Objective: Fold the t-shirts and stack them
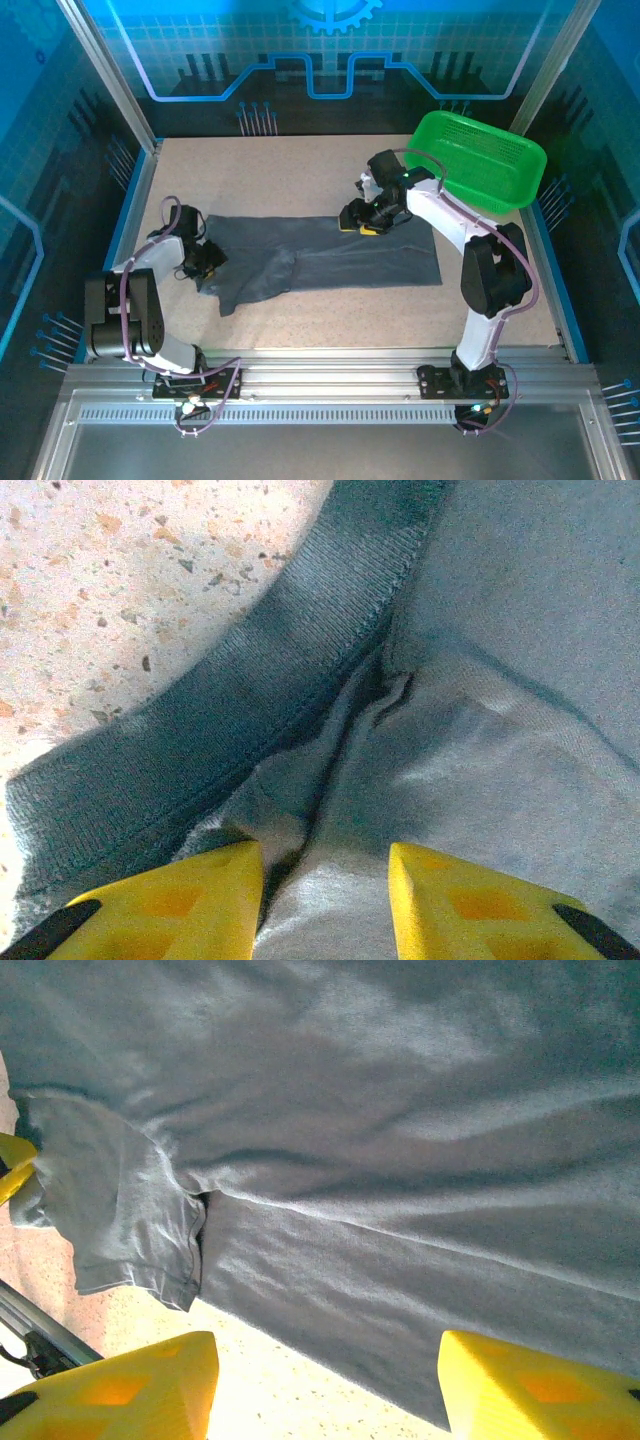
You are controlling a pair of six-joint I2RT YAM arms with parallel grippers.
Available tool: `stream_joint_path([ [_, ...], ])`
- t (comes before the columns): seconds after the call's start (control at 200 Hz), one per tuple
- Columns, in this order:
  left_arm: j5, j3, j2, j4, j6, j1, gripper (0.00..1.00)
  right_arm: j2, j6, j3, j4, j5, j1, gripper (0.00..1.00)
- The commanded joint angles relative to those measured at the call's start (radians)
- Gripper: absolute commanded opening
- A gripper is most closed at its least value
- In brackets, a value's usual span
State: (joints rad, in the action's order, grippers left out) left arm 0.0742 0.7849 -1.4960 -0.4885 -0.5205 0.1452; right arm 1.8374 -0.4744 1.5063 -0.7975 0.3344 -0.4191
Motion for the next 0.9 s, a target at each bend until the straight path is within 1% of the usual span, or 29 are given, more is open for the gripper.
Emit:
stream_joint_path([
  [0.0, -0.022, -0.035, 0.018, -0.006, 0.026, 0.007, 0.39, -0.032, -0.013, 0.004, 0.006, 0.033, -0.02, 0.61],
  [0.19, 0.044, -0.076, 0.04, 0.045, 0.012, 0.006, 0.39, -0.023, -0.012, 0.022, 0.0, 0.038, -0.023, 0.61],
  [0.335, 0.06, -0.077, 0.087, 0.039, -0.008, 0.005, 0.33, -0.013, -0.006, 0.033, -0.009, 0.038, -0.023, 0.61],
  [0.435, 0.082, -0.084, 0.124, 0.029, -0.024, 0.005, 0.27, -0.011, -0.006, 0.032, -0.01, 0.038, -0.023, 0.61],
  [0.49, 0.094, -0.087, 0.133, 0.024, -0.027, 0.005, 0.22, -0.008, -0.007, 0.031, -0.009, 0.037, -0.023, 0.6],
  [0.555, 0.099, -0.088, 0.133, 0.014, -0.026, 0.005, 0.16, -0.006, -0.009, 0.031, -0.009, 0.037, -0.022, 0.6],
  [0.74, 0.107, -0.067, 0.117, -0.016, 0.001, 0.005, 0.04, -0.001, -0.009, 0.033, -0.011, 0.033, -0.021, 0.59],
  [0.785, 0.103, -0.056, 0.11, -0.033, 0.011, 0.005, 0.04, -0.003, -0.009, 0.033, -0.012, 0.032, -0.021, 0.59],
  [0.815, 0.085, -0.043, 0.105, -0.058, 0.017, 0.004, 0.07, -0.004, -0.009, 0.031, -0.013, 0.033, -0.02, 0.59],
  [0.89, -0.001, -0.023, 0.12, -0.125, 0.03, 0.005, 0.27, -0.009, -0.008, 0.028, -0.014, 0.034, -0.019, 0.59],
])
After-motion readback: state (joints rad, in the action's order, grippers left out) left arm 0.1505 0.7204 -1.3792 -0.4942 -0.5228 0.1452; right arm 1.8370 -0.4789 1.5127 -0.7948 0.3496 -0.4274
